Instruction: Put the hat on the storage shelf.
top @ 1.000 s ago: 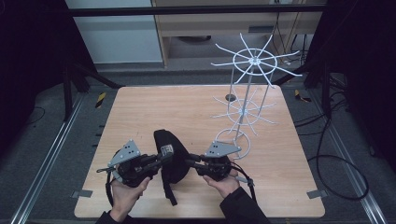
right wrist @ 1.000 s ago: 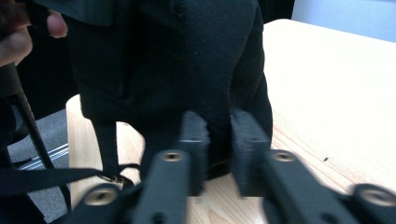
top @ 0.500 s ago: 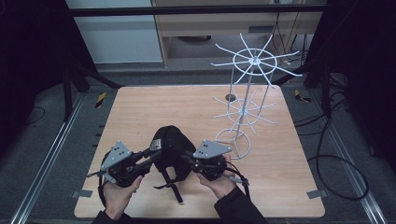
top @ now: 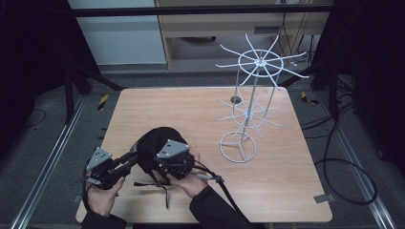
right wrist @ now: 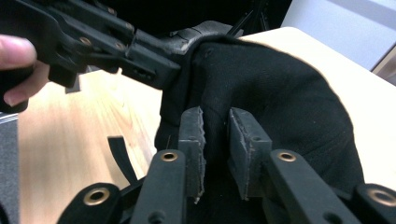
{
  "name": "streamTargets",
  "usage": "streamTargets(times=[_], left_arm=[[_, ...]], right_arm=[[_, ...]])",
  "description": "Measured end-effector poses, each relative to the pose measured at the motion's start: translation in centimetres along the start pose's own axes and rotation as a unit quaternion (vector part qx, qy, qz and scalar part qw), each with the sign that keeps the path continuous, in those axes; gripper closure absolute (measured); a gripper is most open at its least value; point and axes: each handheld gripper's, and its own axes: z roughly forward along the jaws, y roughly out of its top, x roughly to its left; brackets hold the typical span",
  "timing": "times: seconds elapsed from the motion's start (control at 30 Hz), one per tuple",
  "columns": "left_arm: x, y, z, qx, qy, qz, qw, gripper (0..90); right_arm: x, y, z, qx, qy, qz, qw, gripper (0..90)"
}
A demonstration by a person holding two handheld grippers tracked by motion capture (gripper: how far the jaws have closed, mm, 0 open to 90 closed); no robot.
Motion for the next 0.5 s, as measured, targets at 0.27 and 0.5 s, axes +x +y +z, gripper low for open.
streamTargets(times=[0.27,0.5], left_arm=[[1.9,-0.8,1.0,0.031,0.038,-0.010,0.9988,63.8],[3.3,-1.6,1.6,0.072,0.079,-0.023,0.9940,50.5]], right_arm=[[-0.8,-0.2,-0.2,-0.036,-0.006,0.019,0.9992,58.8],[-3.1,-2.3,-2.9,-0.033,-0.034,0.039,0.9981,55.7]])
